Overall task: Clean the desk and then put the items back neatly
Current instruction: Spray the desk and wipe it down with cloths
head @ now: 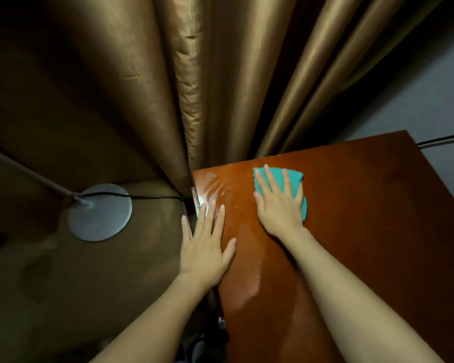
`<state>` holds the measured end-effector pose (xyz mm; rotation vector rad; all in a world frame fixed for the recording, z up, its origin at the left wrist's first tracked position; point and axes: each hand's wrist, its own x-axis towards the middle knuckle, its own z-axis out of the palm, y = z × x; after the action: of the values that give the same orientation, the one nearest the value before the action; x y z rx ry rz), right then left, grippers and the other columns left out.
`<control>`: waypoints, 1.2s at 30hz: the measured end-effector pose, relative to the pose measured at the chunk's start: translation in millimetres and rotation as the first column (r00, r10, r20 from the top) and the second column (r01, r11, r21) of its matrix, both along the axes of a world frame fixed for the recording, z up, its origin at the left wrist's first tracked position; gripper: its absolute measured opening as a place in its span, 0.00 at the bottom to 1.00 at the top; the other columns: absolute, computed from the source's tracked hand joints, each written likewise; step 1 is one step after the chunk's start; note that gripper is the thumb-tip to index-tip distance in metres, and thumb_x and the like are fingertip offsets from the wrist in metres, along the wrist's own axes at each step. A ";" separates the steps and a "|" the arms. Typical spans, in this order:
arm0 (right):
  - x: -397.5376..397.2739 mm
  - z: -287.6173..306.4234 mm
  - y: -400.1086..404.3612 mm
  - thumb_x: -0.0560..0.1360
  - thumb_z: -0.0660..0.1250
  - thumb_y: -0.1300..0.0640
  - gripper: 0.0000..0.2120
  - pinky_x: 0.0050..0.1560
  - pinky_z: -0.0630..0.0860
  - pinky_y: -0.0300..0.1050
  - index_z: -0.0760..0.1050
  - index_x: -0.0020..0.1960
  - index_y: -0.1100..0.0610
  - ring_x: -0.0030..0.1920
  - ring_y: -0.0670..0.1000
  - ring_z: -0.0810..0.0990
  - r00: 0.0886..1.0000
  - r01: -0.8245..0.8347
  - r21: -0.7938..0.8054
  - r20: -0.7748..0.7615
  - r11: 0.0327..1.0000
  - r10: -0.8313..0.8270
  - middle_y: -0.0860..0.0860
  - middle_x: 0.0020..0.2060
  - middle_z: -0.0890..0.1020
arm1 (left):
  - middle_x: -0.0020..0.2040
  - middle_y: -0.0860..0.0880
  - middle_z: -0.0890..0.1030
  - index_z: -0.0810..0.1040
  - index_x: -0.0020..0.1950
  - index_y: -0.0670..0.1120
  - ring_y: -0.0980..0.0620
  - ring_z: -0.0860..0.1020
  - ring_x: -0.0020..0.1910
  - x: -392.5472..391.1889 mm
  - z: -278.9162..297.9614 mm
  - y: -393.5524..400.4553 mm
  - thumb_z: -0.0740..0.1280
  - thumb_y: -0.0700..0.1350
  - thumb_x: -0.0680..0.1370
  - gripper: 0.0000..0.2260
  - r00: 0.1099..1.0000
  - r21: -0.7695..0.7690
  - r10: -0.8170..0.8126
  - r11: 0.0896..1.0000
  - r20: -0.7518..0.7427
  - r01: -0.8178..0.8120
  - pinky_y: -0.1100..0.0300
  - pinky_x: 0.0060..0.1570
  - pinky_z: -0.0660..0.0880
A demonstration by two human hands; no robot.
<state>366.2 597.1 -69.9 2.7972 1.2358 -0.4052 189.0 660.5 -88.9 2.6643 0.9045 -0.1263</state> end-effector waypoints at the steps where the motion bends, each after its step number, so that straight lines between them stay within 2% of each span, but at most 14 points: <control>1: -0.6 -0.9 18.9 0.82 0.43 0.45 0.25 0.72 0.41 0.65 0.41 0.77 0.43 0.77 0.56 0.42 0.999 0.044 0.011 -0.007 0.999 -0.043 0.44 0.77 0.44 | 0.77 0.51 0.37 0.36 0.75 0.50 0.54 0.32 0.73 -2.9 3.0 2.5 0.36 0.65 0.73 0.34 1.000 -0.003 0.014 1.000 -0.019 -0.014 0.47 0.69 0.29; 3: -10.2 -0.9 51.0 0.82 0.44 0.45 0.25 0.71 0.39 0.67 0.40 0.77 0.43 0.77 0.57 0.41 1.000 0.014 0.039 -0.004 0.999 -0.014 0.44 0.77 0.43 | 0.75 0.52 0.33 0.33 0.75 0.49 0.55 0.30 0.71 -11.8 6.7 11.6 0.31 0.66 0.68 0.38 0.994 -0.027 0.045 0.998 -0.097 -0.048 0.48 0.68 0.29; 5: -30.9 -3.3 68.1 0.82 0.44 0.45 0.25 0.71 0.39 0.68 0.41 0.77 0.44 0.77 0.58 0.42 0.994 -0.109 0.033 0.008 0.993 0.109 0.45 0.77 0.44 | 0.77 0.51 0.36 0.37 0.77 0.48 0.55 0.31 0.72 -23.8 13.3 26.8 0.31 0.66 0.68 0.40 0.988 -0.023 0.078 0.996 -0.135 -0.082 0.49 0.70 0.33; 10: -81.6 0.8 29.3 0.77 0.48 0.44 0.26 0.65 0.60 0.71 0.64 0.73 0.47 0.71 0.62 0.66 0.898 -0.441 0.042 0.040 0.897 0.439 0.48 0.72 0.67 | 0.79 0.46 0.45 0.45 0.78 0.45 0.49 0.42 0.77 -43.1 27.2 47.3 0.52 0.56 0.81 0.30 0.973 -0.061 0.164 0.983 -0.162 -0.176 0.48 0.75 0.45; 13: -65.9 2.8 -3.7 0.77 0.50 0.45 0.25 0.64 0.63 0.68 0.66 0.72 0.46 0.69 0.60 0.69 0.822 -0.569 -0.033 0.007 0.822 0.569 0.48 0.71 0.70 | 0.78 0.46 0.48 0.48 0.78 0.46 0.49 0.44 0.77 -44.9 29.9 47.6 0.54 0.54 0.81 0.29 0.977 -0.095 0.158 0.980 -0.146 -0.173 0.48 0.74 0.47; 15: -44.2 3.7 2.8 0.78 0.47 0.45 0.25 0.69 0.57 0.66 0.60 0.75 0.44 0.73 0.59 0.63 0.883 -0.469 -0.025 0.013 0.883 0.469 0.47 0.74 0.63 | 0.78 0.47 0.48 0.49 0.78 0.46 0.49 0.44 0.77 -48.6 26.9 47.3 0.54 0.53 0.81 0.28 0.976 -0.121 0.160 0.977 -0.145 -0.178 0.49 0.74 0.48; 17: -24.9 2.6 32.3 0.80 0.43 0.44 0.25 0.72 0.46 0.65 0.48 0.77 0.43 0.77 0.57 0.49 0.977 -0.214 0.000 0.009 0.977 0.214 0.45 0.77 0.51 | 0.78 0.47 0.48 0.49 0.78 0.47 0.49 0.44 0.77 -52.4 25.0 45.9 0.54 0.53 0.81 0.28 0.976 -0.119 0.162 0.977 -0.147 -0.180 0.49 0.74 0.48; 19: -22.9 -0.6 67.8 0.82 0.42 0.44 0.25 0.72 0.41 0.65 0.43 0.77 0.43 0.77 0.57 0.43 0.998 -0.067 0.013 0.009 0.998 0.067 0.46 0.78 0.46 | 0.78 0.47 0.49 0.50 0.78 0.47 0.48 0.45 0.77 -56.1 24.4 44.5 0.54 0.53 0.81 0.27 0.975 -0.116 0.171 0.975 -0.142 -0.188 0.50 0.74 0.48; 23: -74.9 -4.9 77.9 0.82 0.44 0.45 0.25 0.71 0.43 0.69 0.45 0.78 0.45 0.77 0.60 0.45 0.964 -0.267 0.025 0.023 0.963 0.266 0.47 0.78 0.48 | 0.78 0.46 0.51 0.50 0.77 0.47 0.48 0.47 0.77 -59.4 30.8 36.5 0.54 0.52 0.81 0.27 0.976 -0.096 0.156 0.980 -0.150 -0.172 0.51 0.74 0.49; 26: -120.9 -1.3 19.3 0.77 0.49 0.45 0.26 0.68 0.55 0.69 0.61 0.74 0.46 0.73 0.61 0.62 0.927 -0.374 0.045 0.041 0.926 0.373 0.47 0.74 0.64 | 0.78 0.45 0.52 0.51 0.77 0.46 0.47 0.49 0.77 -56.3 41.6 30.9 0.55 0.51 0.81 0.27 0.977 -0.116 0.159 0.978 -0.143 -0.176 0.50 0.74 0.50; 28: -129.7 -0.5 -29.0 0.76 0.52 0.45 0.27 0.68 0.56 0.68 0.61 0.74 0.48 0.72 0.59 0.64 0.917 -0.398 0.032 -0.009 0.917 0.399 0.47 0.72 0.67 | 0.77 0.44 0.55 0.53 0.77 0.45 0.46 0.51 0.76 -49.7 47.0 27.2 0.55 0.50 0.81 0.26 0.981 -0.125 0.155 0.978 -0.114 -0.169 0.49 0.73 0.51; 32: -78.2 3.2 -78.4 0.76 0.49 0.46 0.27 0.67 0.62 0.67 0.59 0.75 0.48 0.72 0.57 0.64 0.988 -0.152 -0.048 0.013 0.987 0.153 0.46 0.73 0.66 | 0.75 0.43 0.60 0.58 0.76 0.43 0.44 0.56 0.75 -25.9 55.6 8.0 0.54 0.52 0.80 0.26 0.999 -0.062 0.034 0.998 -0.010 -0.034 0.47 0.73 0.55; 34: -47.6 8.1 -71.4 0.78 0.42 0.45 0.28 0.71 0.52 0.66 0.51 0.77 0.47 0.76 0.57 0.54 1.000 0.016 -0.046 0.008 0.999 -0.015 0.45 0.77 0.55 | 0.76 0.44 0.57 0.55 0.77 0.45 0.45 0.53 0.76 -14.2 52.6 -7.3 0.56 0.52 0.81 0.27 0.997 -0.054 -0.073 0.996 -0.030 0.071 0.49 0.74 0.51; 36: -36.8 5.9 -57.1 0.81 0.40 0.45 0.26 0.72 0.42 0.64 0.41 0.78 0.46 0.77 0.56 0.43 0.990 0.141 -0.031 -0.021 0.990 -0.141 0.44 0.77 0.44 | 0.73 0.41 0.65 0.63 0.74 0.42 0.42 0.61 0.73 -3.3 50.7 -24.2 0.63 0.51 0.78 0.27 0.987 -0.028 -0.157 0.987 -0.010 0.157 0.47 0.72 0.57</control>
<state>329.5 540.0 -64.0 2.8724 1.0304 -0.4609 185.7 636.3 -38.1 2.7101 0.6903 -0.1905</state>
